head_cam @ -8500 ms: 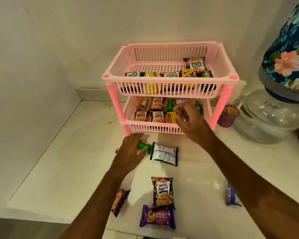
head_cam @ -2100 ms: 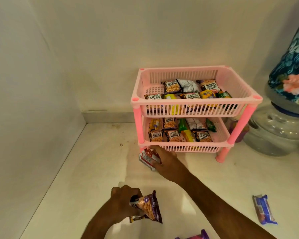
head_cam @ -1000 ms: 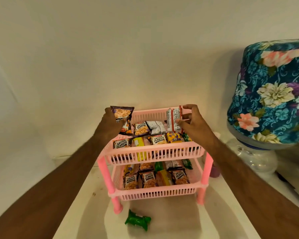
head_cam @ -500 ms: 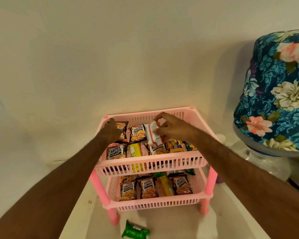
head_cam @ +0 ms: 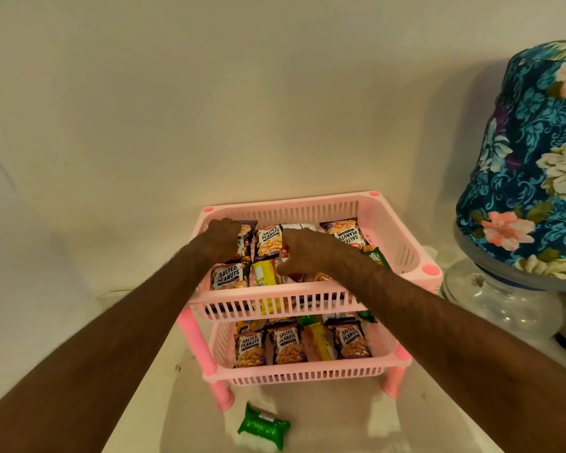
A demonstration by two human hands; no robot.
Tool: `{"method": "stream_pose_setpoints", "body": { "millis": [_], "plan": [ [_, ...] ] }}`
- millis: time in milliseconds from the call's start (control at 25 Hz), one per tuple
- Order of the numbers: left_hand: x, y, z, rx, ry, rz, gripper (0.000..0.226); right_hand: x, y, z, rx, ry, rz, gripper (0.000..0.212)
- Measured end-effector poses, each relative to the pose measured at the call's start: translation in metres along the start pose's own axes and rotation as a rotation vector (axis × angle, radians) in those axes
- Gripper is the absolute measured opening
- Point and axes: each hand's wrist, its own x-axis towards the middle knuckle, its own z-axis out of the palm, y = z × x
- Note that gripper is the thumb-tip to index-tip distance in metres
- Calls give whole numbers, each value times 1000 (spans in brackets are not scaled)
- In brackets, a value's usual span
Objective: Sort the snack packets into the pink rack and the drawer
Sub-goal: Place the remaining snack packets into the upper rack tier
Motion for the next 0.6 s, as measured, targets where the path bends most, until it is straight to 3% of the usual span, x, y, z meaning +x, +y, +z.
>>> {"method": "stream_pose_setpoints", "body": {
  "millis": [160,280,440,600],
  "plan": [
    [-7,-6,2,-115,-147,23,46,1,1,7,-54,-48,-18,58],
    [-10,-9,-2,-131,-207,11,56,1,0,6,-58,10,-53,52],
    [-20,-4,-10,-80,-131,34,58,-15,12,-5,117,166,-45,36],
    [-47,0,-28,-317,-30,-13,41,-48,24,-5,285,319,-33,22]
  ]
}}
